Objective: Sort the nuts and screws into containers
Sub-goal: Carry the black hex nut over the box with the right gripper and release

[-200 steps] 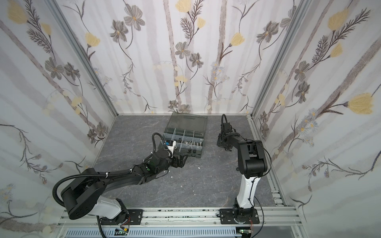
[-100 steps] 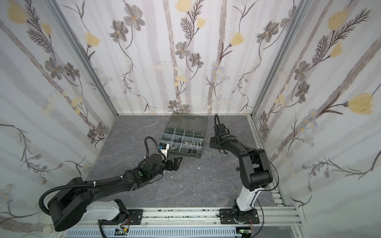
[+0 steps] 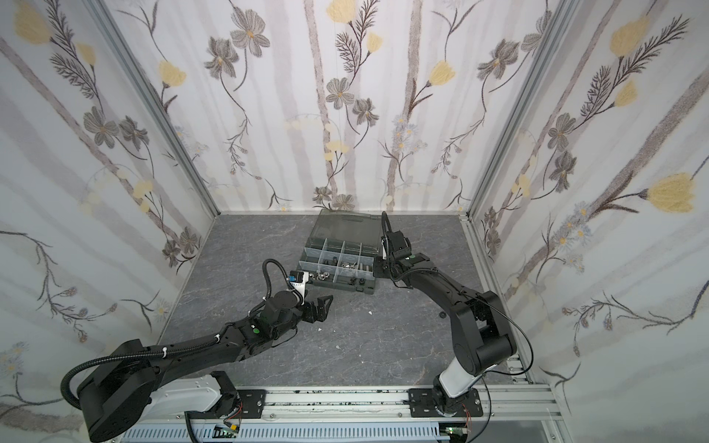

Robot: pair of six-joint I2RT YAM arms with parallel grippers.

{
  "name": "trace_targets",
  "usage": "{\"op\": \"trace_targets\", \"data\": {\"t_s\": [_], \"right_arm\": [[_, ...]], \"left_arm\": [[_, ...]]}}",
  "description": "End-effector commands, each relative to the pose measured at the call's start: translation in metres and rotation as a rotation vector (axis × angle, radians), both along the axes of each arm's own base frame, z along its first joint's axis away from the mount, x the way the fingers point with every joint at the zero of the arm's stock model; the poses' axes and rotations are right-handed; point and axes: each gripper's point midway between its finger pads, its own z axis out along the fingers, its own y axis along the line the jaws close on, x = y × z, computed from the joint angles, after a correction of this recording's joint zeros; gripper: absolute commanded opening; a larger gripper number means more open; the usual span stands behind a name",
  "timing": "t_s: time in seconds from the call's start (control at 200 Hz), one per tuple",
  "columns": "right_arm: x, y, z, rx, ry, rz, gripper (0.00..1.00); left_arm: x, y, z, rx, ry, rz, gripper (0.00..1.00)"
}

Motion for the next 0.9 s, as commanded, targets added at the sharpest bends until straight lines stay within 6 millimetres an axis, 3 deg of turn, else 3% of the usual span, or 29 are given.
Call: {"op": "trace_targets", "data": {"t_s": [0.0, 0.245, 0.43, 0.585, 0.894], "right_arm": [[-0.001, 0.021, 0.001, 0.035, -0.001, 0.030, 0.17], [-0.009, 0.051, -0.022, 0.033, 0.045, 0.089, 0.19], [-0.009, 0.057, -0.029, 0.043, 0.059, 0.099, 0.30], [-0.006, 0.060, -0.021, 0.054, 0.039, 0.101, 0.41], [-0.001, 0.046, 0.020, 0.103, -0.062, 0.078, 0.41]], "left_arm": [[0.001, 0.004, 0.000, -0.009, 0.003, 0.026, 1.00], [-0.002, 0.009, -0.006, 0.004, 0.009, 0.033, 1.00], [-0.002, 0.010, -0.006, 0.010, 0.006, 0.034, 1.00], [0.000, 0.006, -0.003, 0.021, 0.002, 0.020, 1.00], [0.010, -0.013, 0.009, 0.018, 0.006, -0.014, 1.00]]}}
